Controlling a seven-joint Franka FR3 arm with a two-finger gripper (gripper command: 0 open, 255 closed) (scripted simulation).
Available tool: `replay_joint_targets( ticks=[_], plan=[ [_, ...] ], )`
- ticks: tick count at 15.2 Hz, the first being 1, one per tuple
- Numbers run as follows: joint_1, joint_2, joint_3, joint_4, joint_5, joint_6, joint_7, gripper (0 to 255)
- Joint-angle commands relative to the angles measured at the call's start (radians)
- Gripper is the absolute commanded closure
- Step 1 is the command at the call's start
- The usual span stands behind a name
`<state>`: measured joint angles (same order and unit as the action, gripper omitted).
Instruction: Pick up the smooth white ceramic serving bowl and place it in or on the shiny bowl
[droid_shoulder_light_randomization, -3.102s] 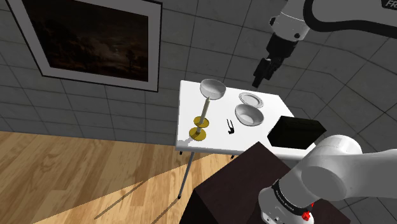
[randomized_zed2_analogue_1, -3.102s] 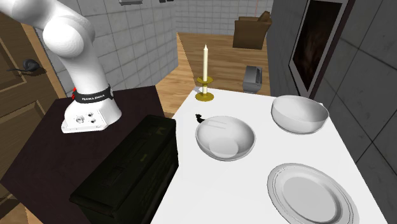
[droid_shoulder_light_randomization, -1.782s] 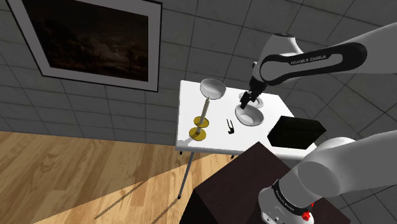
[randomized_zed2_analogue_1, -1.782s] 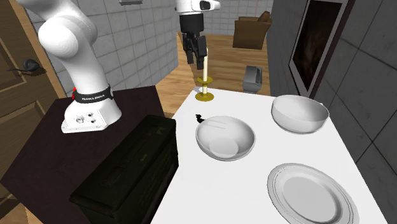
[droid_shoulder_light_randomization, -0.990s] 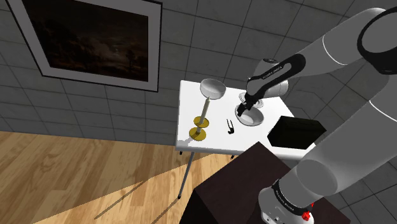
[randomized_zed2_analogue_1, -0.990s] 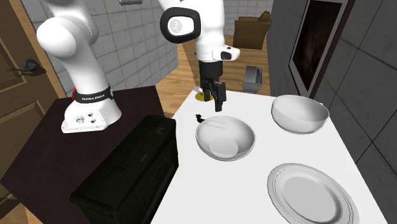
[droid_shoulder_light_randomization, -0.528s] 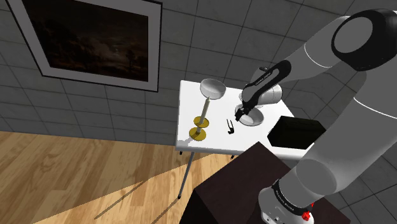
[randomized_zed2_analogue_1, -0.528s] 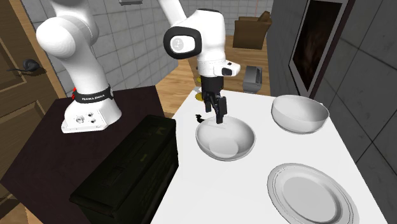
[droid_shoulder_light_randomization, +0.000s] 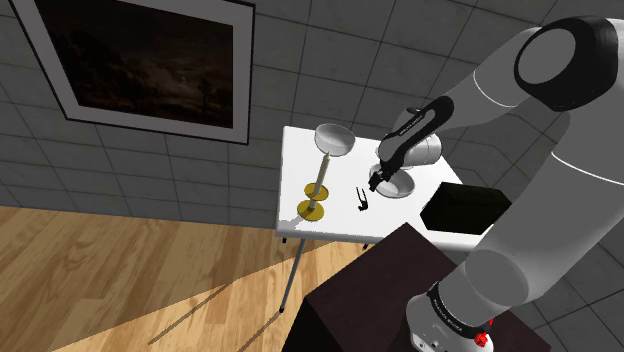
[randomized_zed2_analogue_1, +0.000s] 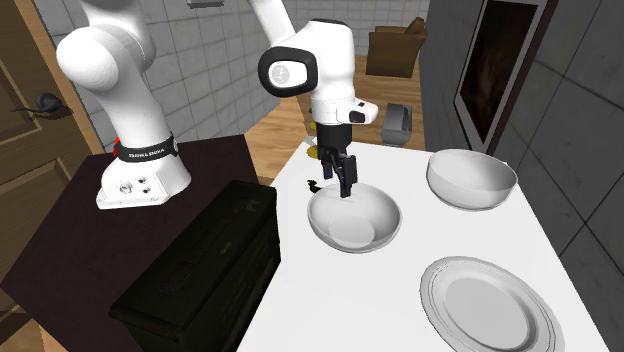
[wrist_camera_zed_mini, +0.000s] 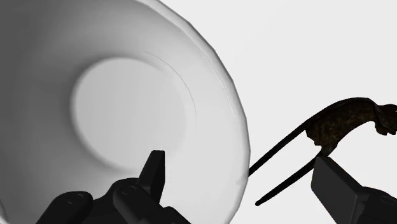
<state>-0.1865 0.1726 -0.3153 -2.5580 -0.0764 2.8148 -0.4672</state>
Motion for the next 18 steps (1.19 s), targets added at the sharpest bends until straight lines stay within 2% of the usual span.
replay_joint_targets(
  ticks=[1, 10, 18],
  plan=[
    [0.0, 0.0, 0.0, 0.0, 0.0, 0.0, 0.0, 255],
    [0.0, 0.0, 0.0, 0.0, 0.0, 0.0, 0.0, 255],
    [0.014, -0.12, -0.022, 0.002, -0.061, -0.119, 0.036, 255]
  ],
)
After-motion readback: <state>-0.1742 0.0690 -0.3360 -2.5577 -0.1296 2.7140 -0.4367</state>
